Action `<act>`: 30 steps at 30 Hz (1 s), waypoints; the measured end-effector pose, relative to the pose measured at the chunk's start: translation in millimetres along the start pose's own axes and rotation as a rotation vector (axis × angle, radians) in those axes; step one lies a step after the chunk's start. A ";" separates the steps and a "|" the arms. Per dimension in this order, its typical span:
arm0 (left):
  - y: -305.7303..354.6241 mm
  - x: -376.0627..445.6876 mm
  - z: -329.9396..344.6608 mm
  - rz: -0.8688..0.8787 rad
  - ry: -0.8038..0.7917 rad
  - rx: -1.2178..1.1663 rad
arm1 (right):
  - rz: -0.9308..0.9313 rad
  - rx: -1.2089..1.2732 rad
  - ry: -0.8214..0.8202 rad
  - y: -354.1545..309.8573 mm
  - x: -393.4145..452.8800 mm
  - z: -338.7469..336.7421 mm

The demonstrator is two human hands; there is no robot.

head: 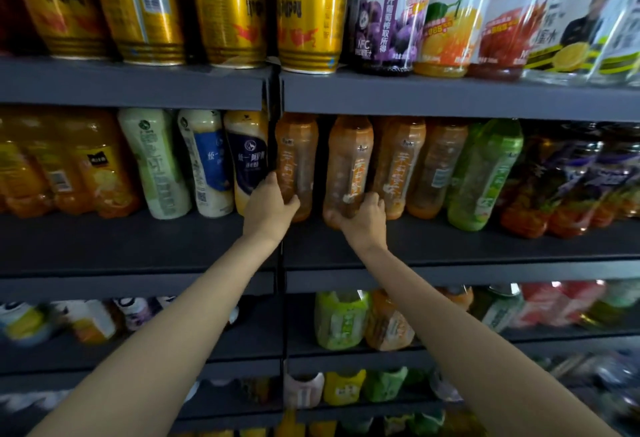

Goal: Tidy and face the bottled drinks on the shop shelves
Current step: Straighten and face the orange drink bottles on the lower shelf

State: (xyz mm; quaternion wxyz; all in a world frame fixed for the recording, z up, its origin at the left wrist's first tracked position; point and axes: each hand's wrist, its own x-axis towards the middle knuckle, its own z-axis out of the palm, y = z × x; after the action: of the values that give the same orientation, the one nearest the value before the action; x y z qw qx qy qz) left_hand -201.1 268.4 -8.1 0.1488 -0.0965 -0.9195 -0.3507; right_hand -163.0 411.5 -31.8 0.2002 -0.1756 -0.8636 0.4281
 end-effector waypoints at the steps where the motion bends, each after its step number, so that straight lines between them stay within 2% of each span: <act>1: -2.2 -7.0 0.7 0.016 0.037 -0.031 | -0.004 0.033 -0.009 -0.8 -1.5 -5.4; 3: -4.6 -20.3 0.9 0.094 0.116 -0.095 | -0.043 0.116 0.012 -7.3 0.8 -15.6; 5: -5.6 -29.8 -0.6 0.167 0.105 -0.125 | -0.070 0.139 0.032 -17.0 2.6 -23.2; 9: -10.5 -34.5 -3.0 0.166 -0.228 -0.304 | -0.091 0.017 0.031 -23.3 -5.6 -35.1; 12: -10.6 -36.1 -5.0 0.120 -0.417 -0.462 | -0.128 0.013 -0.036 -22.7 -14.2 -46.7; 15: -2.4 -42.5 -11.4 0.073 -0.552 -0.581 | -0.018 0.240 -0.179 -25.2 -25.0 -58.8; 18: 7.8 -50.3 -22.9 -0.074 -0.683 -0.838 | 0.102 0.568 -0.344 -27.8 -37.4 -67.6; 19: 12.2 -52.1 -26.0 -0.111 -0.670 -0.872 | 0.120 0.622 -0.369 -28.4 -40.3 -70.0; 21: 19.2 -55.3 -29.4 -0.060 -0.516 -0.684 | 0.144 0.680 -0.393 -28.0 -45.2 -73.2; 23: 20.3 -60.2 -30.7 0.071 -0.315 -0.452 | 0.180 0.727 -0.390 -28.8 -50.1 -75.0; 25: 16.6 -65.5 -33.9 0.261 -0.163 -0.333 | 0.270 0.837 -0.399 -30.4 -54.8 -75.3; 28: 9.9 -68.0 -41.2 0.509 -0.086 -0.164 | 0.427 1.033 -0.384 -35.4 -63.4 -71.6; 30: 11.9 -67.4 -47.3 0.552 -0.104 -0.157 | 0.494 1.104 -0.335 -39.8 -66.4 -68.9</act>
State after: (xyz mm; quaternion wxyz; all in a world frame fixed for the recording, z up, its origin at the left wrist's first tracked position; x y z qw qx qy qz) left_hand -124.9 240.4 9.7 0.1831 -0.3724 -0.8348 -0.3617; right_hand -77.1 403.4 25.6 0.0184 -0.1712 -0.4688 0.8664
